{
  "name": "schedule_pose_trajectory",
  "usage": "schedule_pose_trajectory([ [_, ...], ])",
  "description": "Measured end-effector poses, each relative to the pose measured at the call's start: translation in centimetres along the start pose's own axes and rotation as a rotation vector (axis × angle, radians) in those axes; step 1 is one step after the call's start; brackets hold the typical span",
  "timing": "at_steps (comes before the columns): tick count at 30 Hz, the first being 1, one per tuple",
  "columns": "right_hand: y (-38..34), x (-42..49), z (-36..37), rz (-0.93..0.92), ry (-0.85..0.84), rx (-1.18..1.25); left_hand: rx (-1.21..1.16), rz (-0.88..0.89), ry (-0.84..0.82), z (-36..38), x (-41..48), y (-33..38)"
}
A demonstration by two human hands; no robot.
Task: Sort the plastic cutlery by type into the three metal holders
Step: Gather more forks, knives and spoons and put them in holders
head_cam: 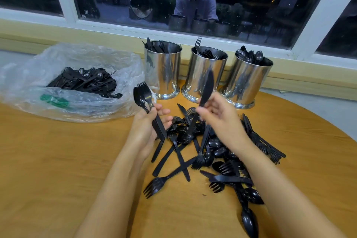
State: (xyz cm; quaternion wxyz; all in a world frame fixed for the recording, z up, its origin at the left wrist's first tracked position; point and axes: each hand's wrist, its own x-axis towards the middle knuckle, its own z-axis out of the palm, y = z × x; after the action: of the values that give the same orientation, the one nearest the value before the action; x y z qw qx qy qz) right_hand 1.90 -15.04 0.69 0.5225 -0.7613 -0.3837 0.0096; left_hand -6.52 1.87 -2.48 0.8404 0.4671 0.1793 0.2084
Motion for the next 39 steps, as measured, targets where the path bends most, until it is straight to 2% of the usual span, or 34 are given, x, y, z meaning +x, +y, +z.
schedule_pose_trajectory([
  [2, -1.0, 0.9, -0.7, 0.096, 0.034, 0.154, 0.042, 0.007, -0.037, 0.2, -0.1, -0.3],
  [6, -1.5, 2.2, -0.7, 0.181, -0.086, 0.206, 0.114, 0.014, -0.085, 0.2, -0.1, -0.6],
  [11, -1.2, 3.2, 0.7, 0.157, -0.168, 0.076, 0.186, -0.006, -0.144, 0.5, -0.6, -0.4],
  [14, -0.6, 3.8, 1.8, 0.102, -0.158, -0.077, 0.246, -0.026, -0.214, 0.7, -0.9, -0.4],
  [17, 0.0, 4.2, 2.2, 0.095, -0.131, -0.105, 0.26, -0.038, -0.232, 0.8, -0.9, -0.5],
  [22, -0.2, 4.6, 2.5, 0.096, -0.151, -0.024, 0.274, -0.018, -0.225, 0.8, -0.6, -1.0],
  [27, 0.9, 5.1, 0.7, 0.171, 0.002, 0.003, 0.155, 0.016, -0.064, 0.3, -0.5, -0.2],
  [32, 3.6, 5.9, 1.1, 0.307, -0.102, -0.282, 0.134, 0.059, 0.014, 0.1, 0.0, -0.4],
  [39, 5.6, 7.9, 5.0, 0.354, -0.18, -0.602, 0.196, 0.066, 0.035, -0.2, 0.2, -0.6],
])
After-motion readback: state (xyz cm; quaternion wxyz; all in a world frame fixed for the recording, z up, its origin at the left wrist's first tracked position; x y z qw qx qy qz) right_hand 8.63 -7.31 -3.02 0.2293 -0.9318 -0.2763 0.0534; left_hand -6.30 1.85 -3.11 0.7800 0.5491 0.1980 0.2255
